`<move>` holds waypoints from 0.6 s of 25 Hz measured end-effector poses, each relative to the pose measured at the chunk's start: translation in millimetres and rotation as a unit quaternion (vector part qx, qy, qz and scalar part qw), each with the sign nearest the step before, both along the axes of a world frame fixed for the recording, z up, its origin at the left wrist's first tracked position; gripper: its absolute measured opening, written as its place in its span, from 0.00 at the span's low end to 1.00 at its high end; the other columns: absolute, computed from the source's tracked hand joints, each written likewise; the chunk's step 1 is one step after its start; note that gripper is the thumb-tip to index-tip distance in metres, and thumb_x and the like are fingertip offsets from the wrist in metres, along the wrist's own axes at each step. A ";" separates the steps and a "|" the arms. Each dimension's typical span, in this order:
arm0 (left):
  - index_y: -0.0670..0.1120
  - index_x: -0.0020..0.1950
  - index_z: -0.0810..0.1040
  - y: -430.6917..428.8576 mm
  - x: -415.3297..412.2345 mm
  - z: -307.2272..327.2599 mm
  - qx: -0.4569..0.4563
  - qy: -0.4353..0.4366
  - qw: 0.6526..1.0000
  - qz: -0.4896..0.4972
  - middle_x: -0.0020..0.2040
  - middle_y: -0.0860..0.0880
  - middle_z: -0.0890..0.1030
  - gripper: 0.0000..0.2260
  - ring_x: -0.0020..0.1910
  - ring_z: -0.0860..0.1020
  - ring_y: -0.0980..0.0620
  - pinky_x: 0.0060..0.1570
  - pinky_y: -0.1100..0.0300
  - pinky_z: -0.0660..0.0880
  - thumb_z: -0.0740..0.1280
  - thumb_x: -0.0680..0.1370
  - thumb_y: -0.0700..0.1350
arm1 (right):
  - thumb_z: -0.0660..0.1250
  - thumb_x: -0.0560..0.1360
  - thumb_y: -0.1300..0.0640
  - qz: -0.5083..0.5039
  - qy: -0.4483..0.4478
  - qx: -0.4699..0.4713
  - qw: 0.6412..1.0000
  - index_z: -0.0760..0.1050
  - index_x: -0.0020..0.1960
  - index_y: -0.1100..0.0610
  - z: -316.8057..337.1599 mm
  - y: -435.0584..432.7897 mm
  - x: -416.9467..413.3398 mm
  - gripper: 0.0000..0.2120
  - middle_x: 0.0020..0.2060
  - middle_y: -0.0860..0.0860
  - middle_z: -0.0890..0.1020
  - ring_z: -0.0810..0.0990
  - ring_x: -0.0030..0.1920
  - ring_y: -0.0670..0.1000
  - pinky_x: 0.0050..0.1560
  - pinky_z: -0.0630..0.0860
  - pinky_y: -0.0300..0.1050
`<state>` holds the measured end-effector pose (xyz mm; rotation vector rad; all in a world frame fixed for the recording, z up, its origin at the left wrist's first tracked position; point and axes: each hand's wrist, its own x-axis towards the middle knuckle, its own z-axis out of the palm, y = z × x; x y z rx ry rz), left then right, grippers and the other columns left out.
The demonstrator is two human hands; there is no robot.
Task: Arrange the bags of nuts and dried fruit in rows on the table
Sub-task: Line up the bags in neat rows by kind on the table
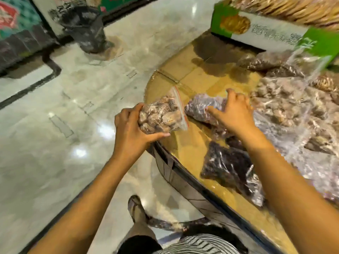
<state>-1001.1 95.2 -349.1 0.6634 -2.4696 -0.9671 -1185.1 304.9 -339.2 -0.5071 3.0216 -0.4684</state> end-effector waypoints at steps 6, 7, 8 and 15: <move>0.50 0.68 0.71 -93.0 -113.0 0.4 -0.005 -0.018 0.982 -0.186 0.57 0.46 0.71 0.49 0.61 0.67 0.45 0.57 0.62 0.64 0.68 0.51 0.73 | 0.61 0.70 0.29 -0.162 -0.082 0.012 0.983 0.61 0.73 0.58 -20.0 -41.5 -24.9 0.43 0.69 0.64 0.67 0.62 0.70 0.65 0.68 0.64 0.61; 0.50 0.69 0.70 -97.0 -132.2 0.8 -0.001 -0.021 0.977 -0.211 0.58 0.45 0.71 0.50 0.61 0.66 0.45 0.58 0.62 0.64 0.68 0.52 0.73 | 0.62 0.70 0.30 -0.187 -0.078 0.008 0.979 0.61 0.73 0.59 -23.7 -46.1 -25.7 0.43 0.70 0.64 0.66 0.62 0.70 0.65 0.68 0.64 0.61; 0.50 0.70 0.69 -99.0 -152.0 -0.6 0.004 -0.027 0.972 -0.232 0.59 0.45 0.71 0.50 0.62 0.66 0.44 0.60 0.60 0.64 0.68 0.52 0.72 | 0.62 0.70 0.30 -0.217 -0.071 0.004 0.974 0.61 0.73 0.59 -27.0 -48.8 -27.1 0.43 0.70 0.64 0.65 0.62 0.70 0.65 0.68 0.64 0.60; 0.50 0.68 0.70 -84.1 -275.5 -18.2 0.001 -0.031 0.929 -0.369 0.59 0.44 0.71 0.51 0.60 0.67 0.43 0.60 0.52 0.64 0.68 0.51 0.75 | 0.60 0.68 0.26 -0.400 -0.065 0.017 0.914 0.59 0.72 0.59 -23.6 -45.9 -41.7 0.47 0.68 0.63 0.68 0.66 0.67 0.65 0.64 0.66 0.61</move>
